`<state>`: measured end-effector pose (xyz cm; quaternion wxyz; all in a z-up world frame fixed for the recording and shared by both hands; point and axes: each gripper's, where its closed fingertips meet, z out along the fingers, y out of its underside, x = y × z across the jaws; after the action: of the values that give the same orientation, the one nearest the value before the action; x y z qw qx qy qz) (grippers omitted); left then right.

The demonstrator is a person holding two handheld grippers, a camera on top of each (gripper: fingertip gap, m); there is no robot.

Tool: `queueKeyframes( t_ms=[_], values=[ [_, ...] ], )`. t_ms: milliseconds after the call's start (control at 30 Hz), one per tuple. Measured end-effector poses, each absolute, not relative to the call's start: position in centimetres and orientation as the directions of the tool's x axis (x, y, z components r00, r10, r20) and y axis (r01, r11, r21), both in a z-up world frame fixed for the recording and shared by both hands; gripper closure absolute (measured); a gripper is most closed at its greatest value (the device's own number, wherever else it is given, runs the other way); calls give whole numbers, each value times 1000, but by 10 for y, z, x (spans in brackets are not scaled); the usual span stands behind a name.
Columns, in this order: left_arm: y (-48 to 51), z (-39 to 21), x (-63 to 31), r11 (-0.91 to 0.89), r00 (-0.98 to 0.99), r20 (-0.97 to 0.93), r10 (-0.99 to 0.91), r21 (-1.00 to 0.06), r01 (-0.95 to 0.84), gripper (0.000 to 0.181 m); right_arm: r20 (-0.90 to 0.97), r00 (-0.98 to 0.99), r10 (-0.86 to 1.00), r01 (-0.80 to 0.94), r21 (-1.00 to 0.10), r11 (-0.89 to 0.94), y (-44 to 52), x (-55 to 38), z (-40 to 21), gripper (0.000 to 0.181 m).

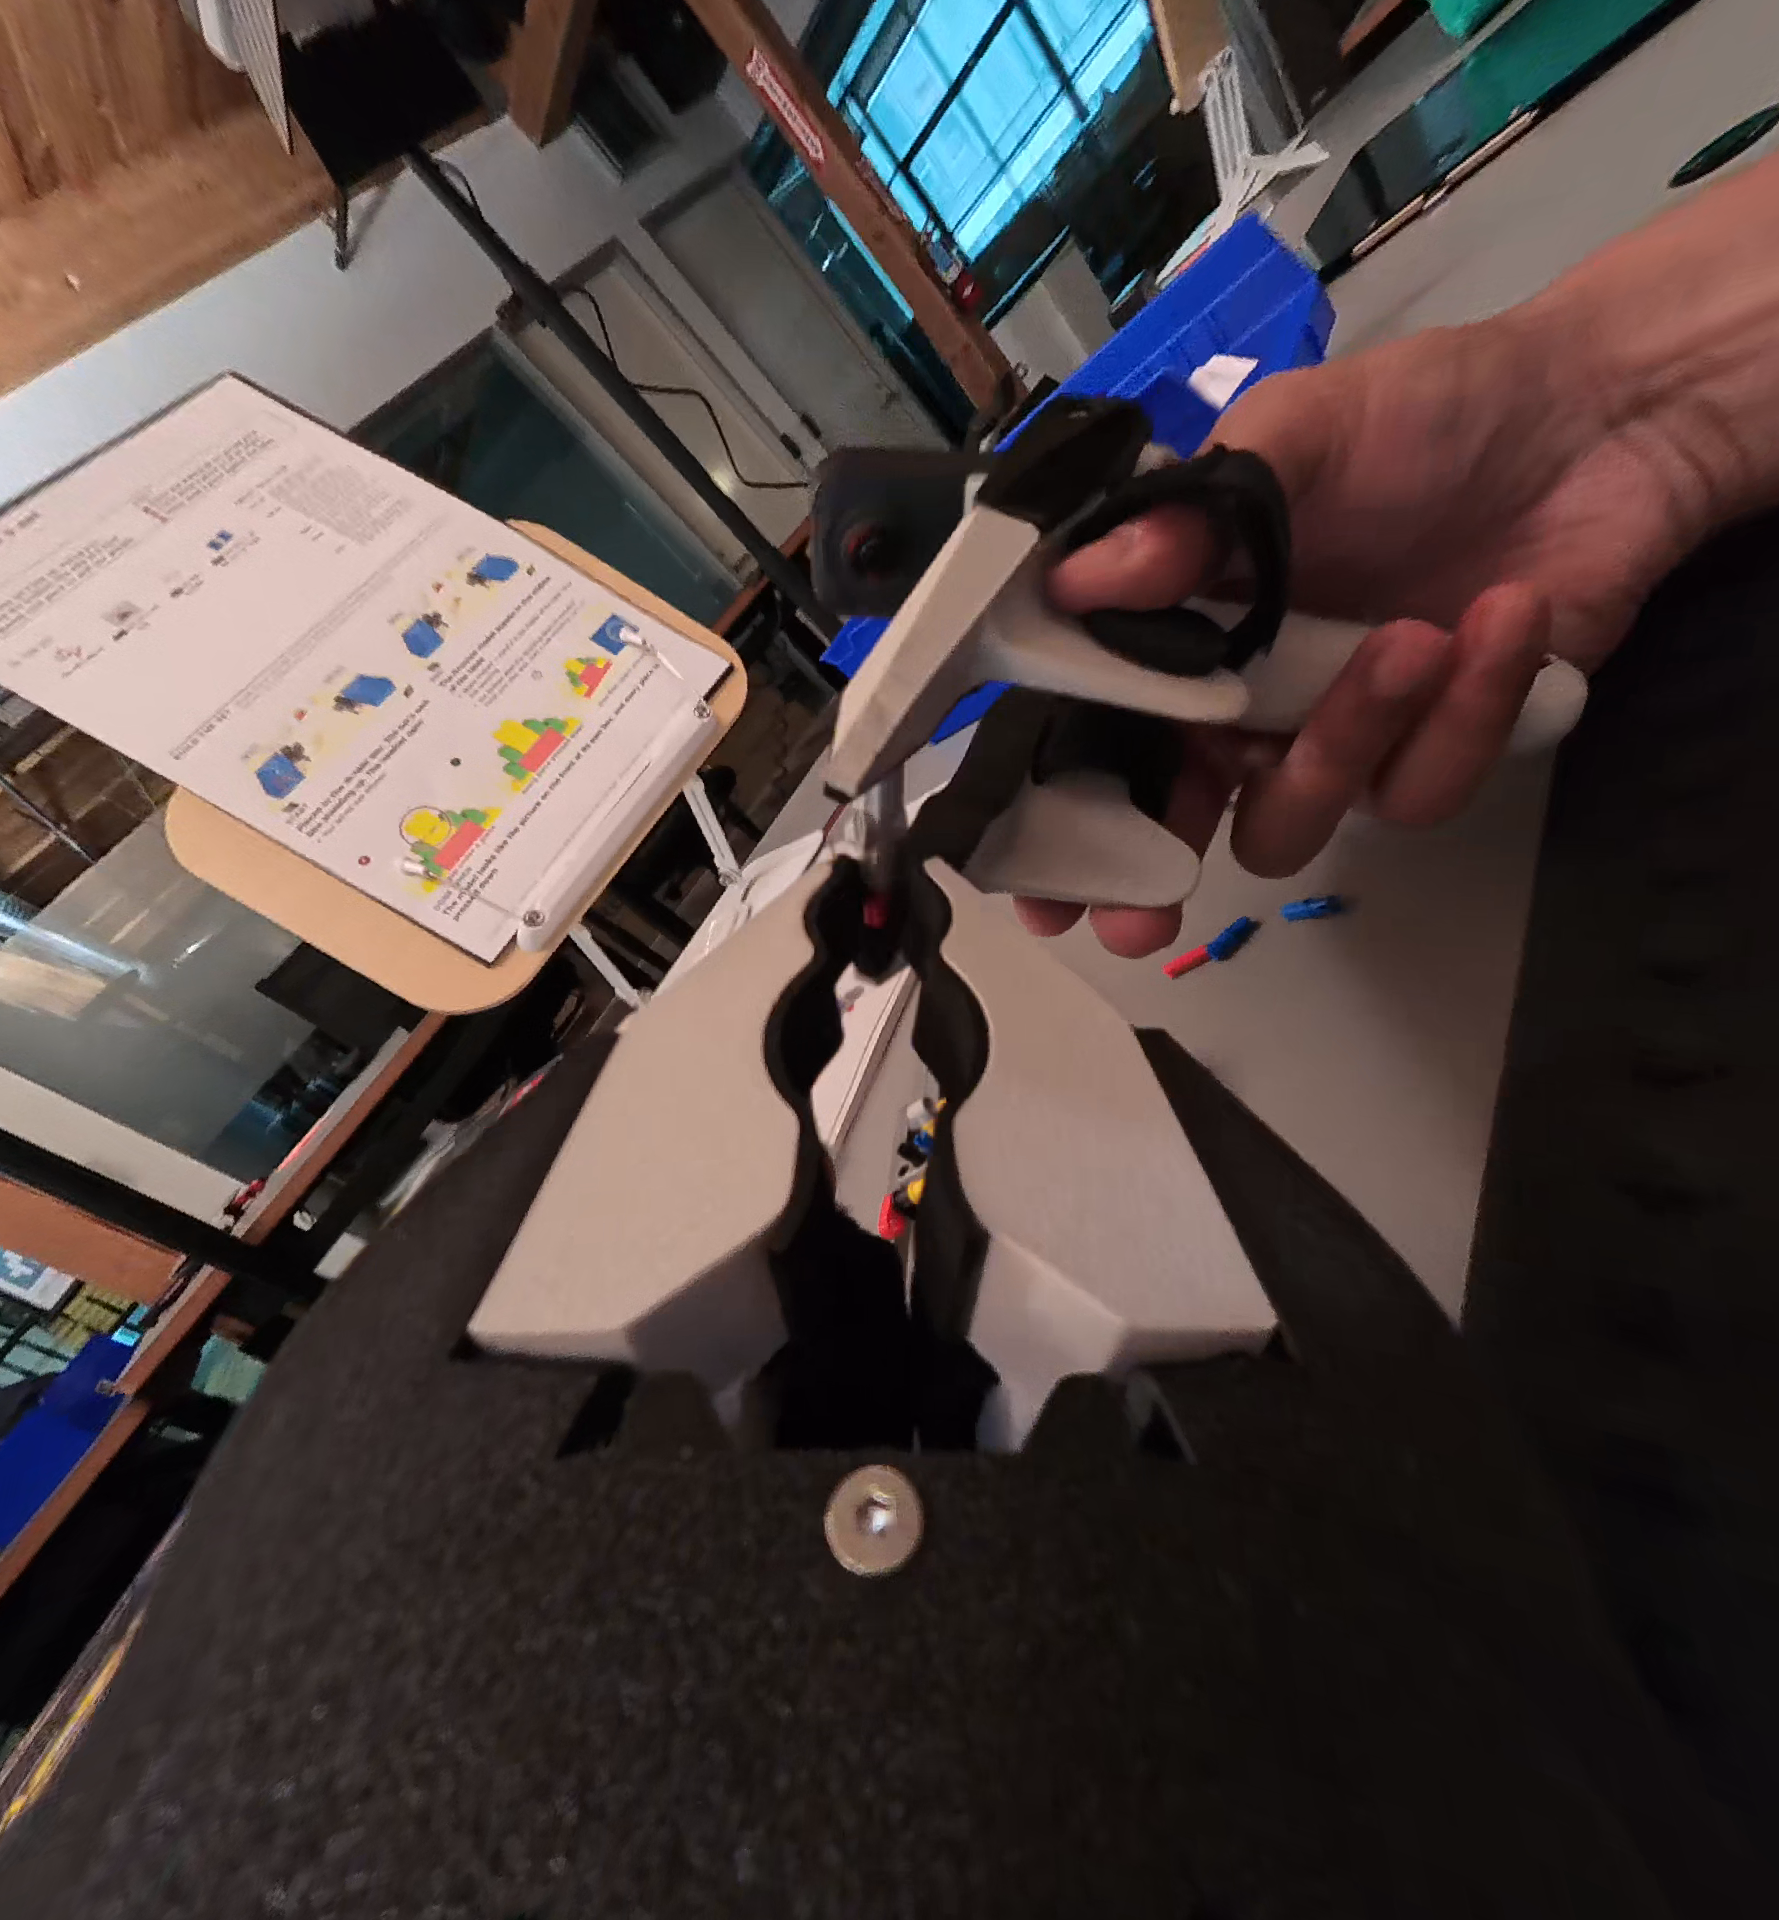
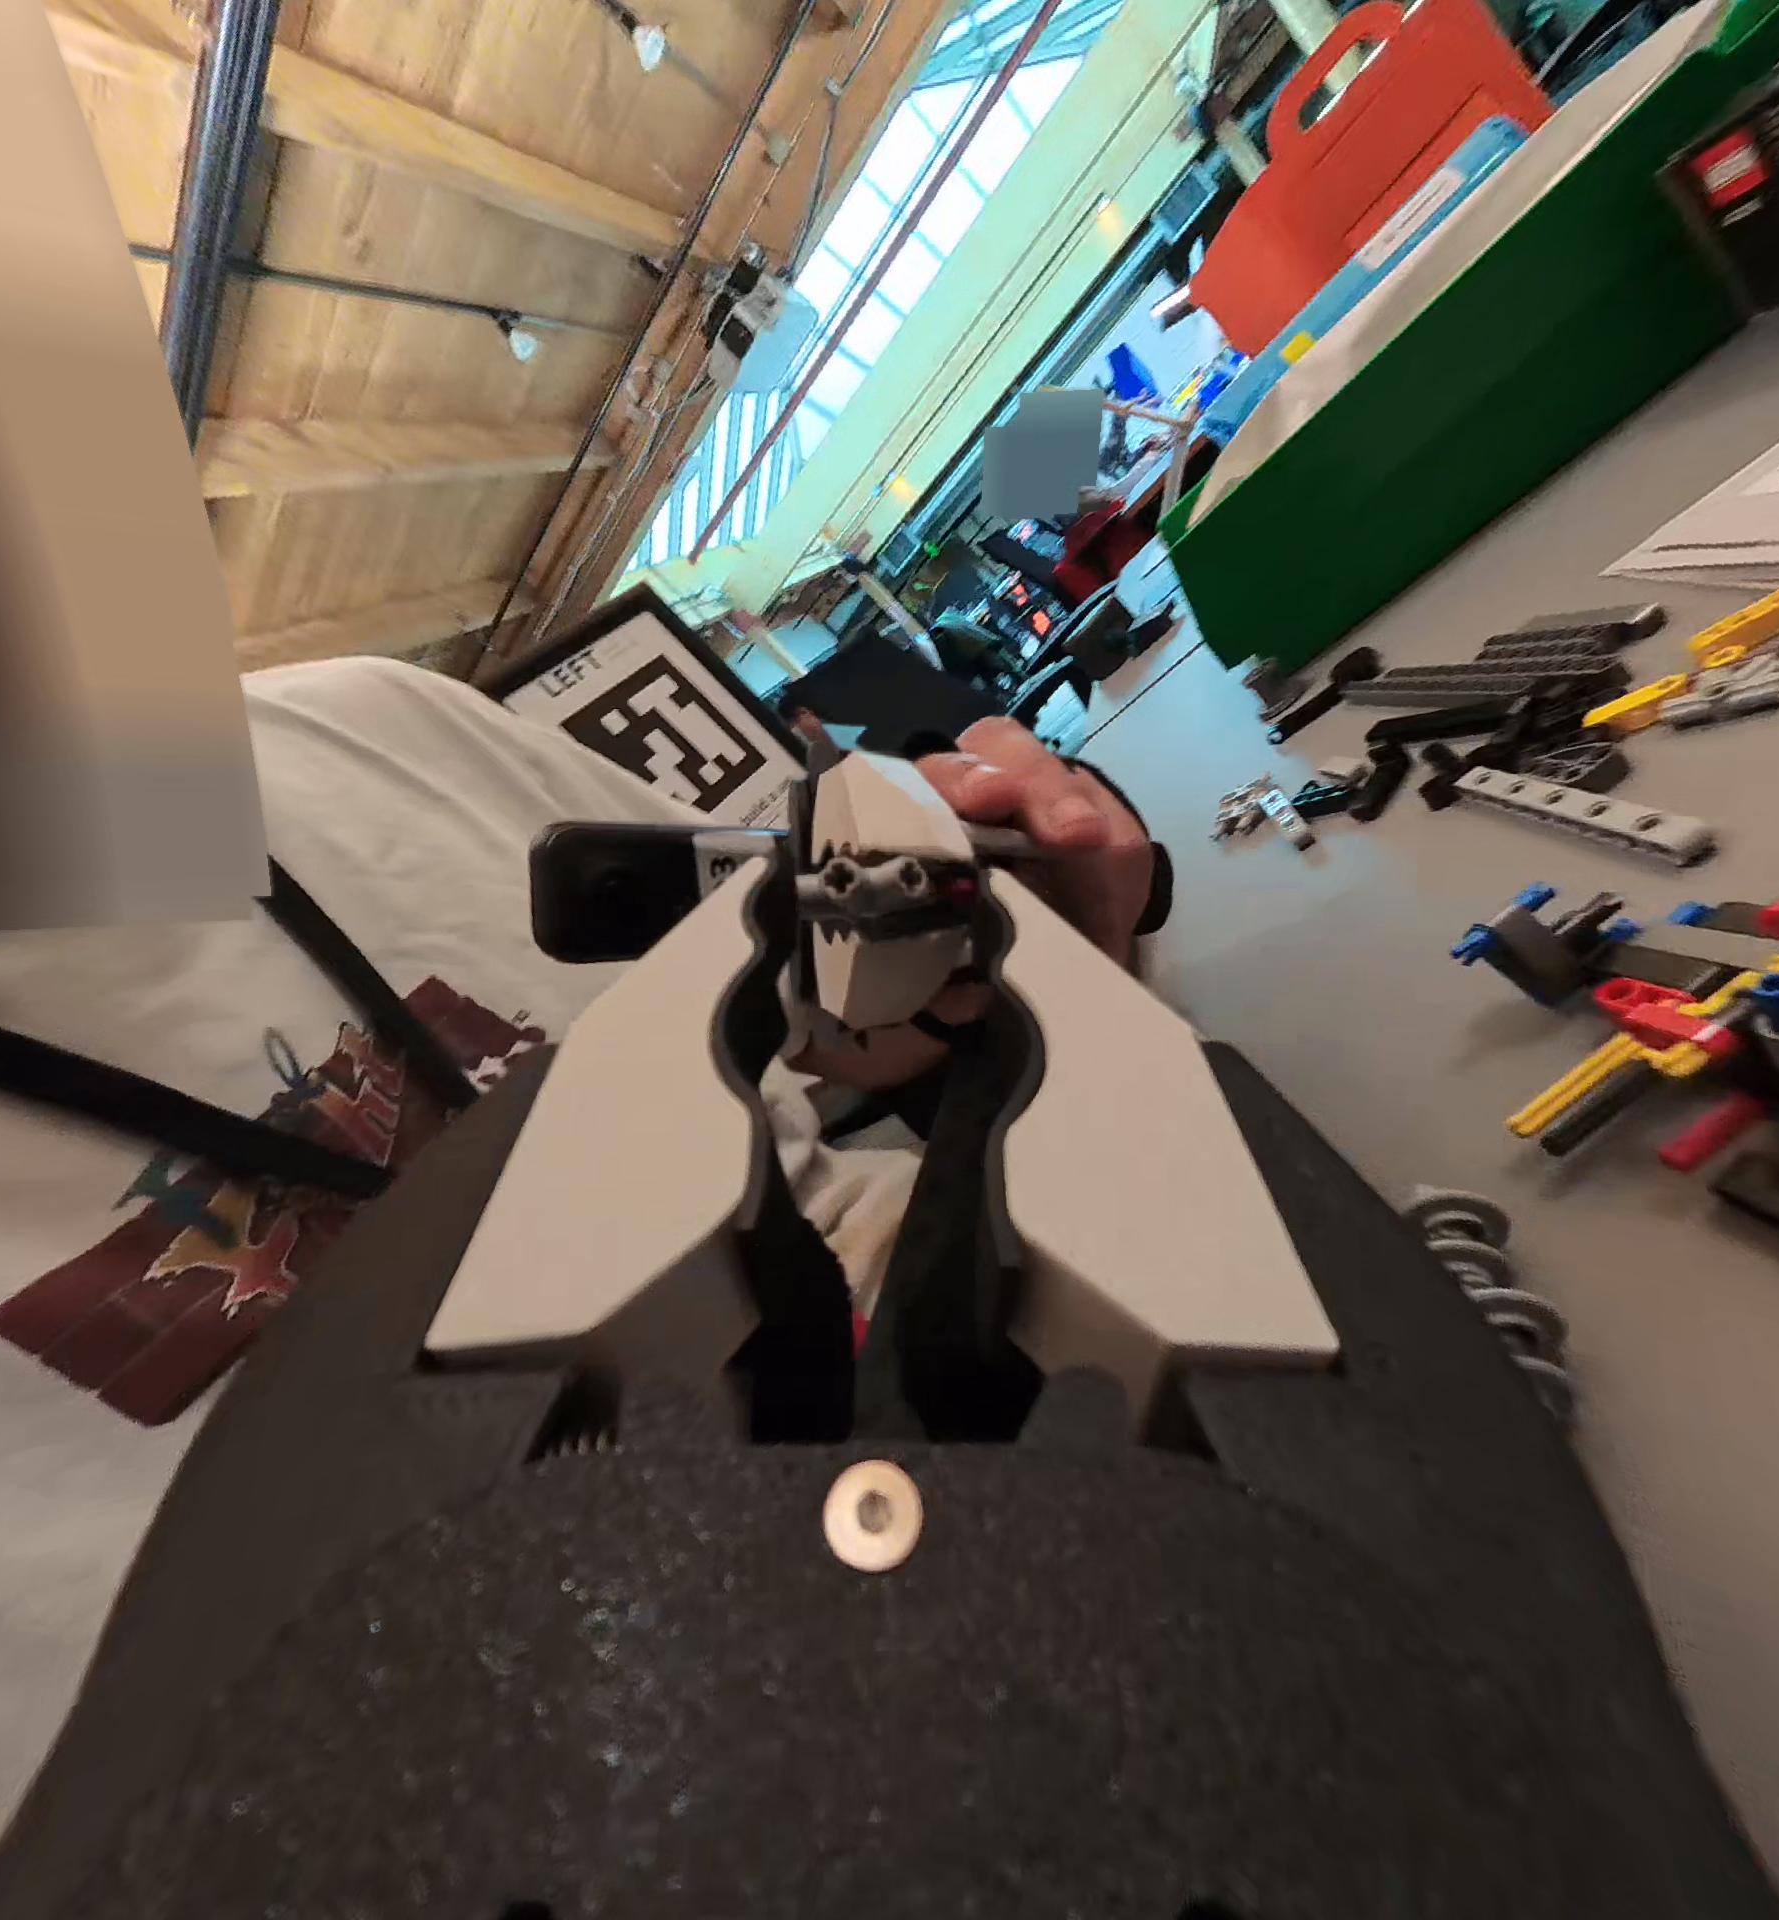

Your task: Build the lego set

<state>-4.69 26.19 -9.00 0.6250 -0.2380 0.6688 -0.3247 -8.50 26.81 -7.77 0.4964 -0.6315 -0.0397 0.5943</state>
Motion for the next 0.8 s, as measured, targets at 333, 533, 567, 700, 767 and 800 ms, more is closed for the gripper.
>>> queueKeyframes(
  t_ms=[333, 533, 567, 700, 767, 800],
  values=[
    [290, -87, -42, 745, 46, -745, -665, -667, -36, 175, -730, 370, 575, -609, -658, -443, 277, -62, -81, 145],
    [303, -98, -38, 880, 117, -902, -416, -432, -199, 176, -706, 540, 457, -558, -707, -434, 288, -63, -91, 151],
    [304, -97, -39, 889, 129, -913, -387, -406, -212, 176, -714, 549, 435, -560, -700, -443, 290, -63, -93, 156],
    [303, -96, -40, 901, 132, -924, -358, -380, -210, 176, -693, 583, 424, -556, -721, -413, 291, -60, -95, 175],
    [302, -94, -41, 907, 139, -928, -346, -369, -204, 176, -704, 560, 437, -567, -710, -417, 289, -60, -93, 175],
    [302, -94, -41, 909, 139, -929, -342, -365, -203, 177, -702, 559, 442, -567, -712, -414, 289, -60, -92, 174]
  ],
)
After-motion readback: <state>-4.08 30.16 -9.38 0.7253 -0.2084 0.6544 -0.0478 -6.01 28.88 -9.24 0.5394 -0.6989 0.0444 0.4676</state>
